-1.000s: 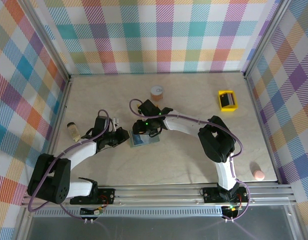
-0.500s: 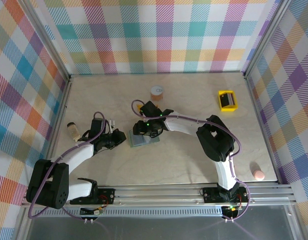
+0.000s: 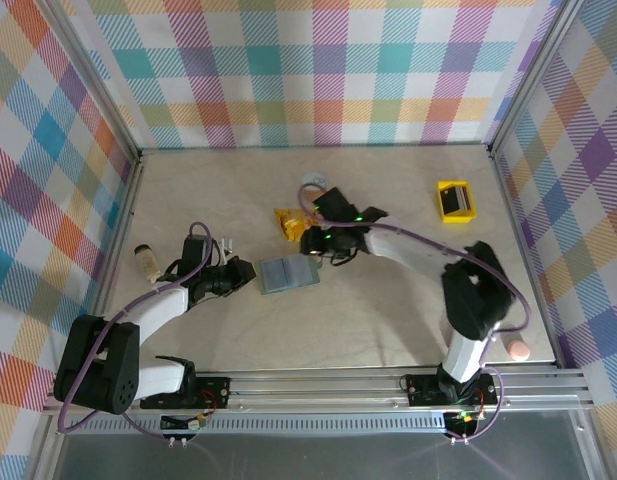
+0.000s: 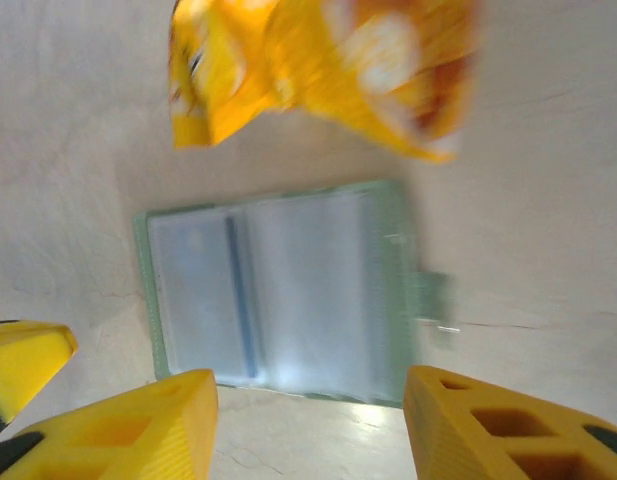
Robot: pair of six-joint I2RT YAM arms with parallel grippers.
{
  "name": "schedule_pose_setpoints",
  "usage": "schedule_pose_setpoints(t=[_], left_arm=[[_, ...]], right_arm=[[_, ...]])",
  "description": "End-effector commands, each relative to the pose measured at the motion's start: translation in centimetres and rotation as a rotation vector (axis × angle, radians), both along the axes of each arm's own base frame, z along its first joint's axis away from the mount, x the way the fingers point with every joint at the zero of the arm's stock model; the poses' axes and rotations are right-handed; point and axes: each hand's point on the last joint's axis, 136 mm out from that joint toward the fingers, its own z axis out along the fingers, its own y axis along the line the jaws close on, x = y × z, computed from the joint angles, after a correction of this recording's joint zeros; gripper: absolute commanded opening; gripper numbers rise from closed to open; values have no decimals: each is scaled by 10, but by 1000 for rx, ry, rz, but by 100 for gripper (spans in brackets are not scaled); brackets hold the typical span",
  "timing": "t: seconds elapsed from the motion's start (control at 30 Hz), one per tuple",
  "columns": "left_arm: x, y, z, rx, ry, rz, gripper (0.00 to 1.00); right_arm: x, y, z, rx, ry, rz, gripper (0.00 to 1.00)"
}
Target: Put the credit cards into the card holder
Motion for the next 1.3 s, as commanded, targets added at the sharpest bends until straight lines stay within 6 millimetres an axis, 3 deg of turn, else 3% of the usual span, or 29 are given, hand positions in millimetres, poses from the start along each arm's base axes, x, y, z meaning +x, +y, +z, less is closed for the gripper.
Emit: schedule_pose_setpoints(t=[0.0, 0.13, 0.2, 0.27, 0.4, 0.77, 0.9, 1.27], left_arm=[[14, -6, 31, -60, -115, -16, 21], [18, -22, 55, -122, -205, -69, 39], [18, -34, 65, -147, -244, -99, 54], [20, -42, 72, -165, -271, -114, 62], [28, -51, 81, -187, -298, -121, 69], [38, -67, 79, -210, -290, -188, 67], [36, -65, 74, -181, -285, -194, 66], [36, -65, 72, -173, -278, -199, 63]], right_arm=[[17, -71, 22, 6, -30, -100, 53], [40, -168, 43, 1, -64, -264, 56], [51, -218, 44, -21, -62, -370, 57], [59, -261, 41, -63, -61, -463, 57], [80, -312, 36, -189, -63, -535, 53], [147, -349, 4, -428, -104, -474, 46], [166, -348, -9, -416, -96, -393, 44], [190, -347, -46, -401, 19, -338, 35]])
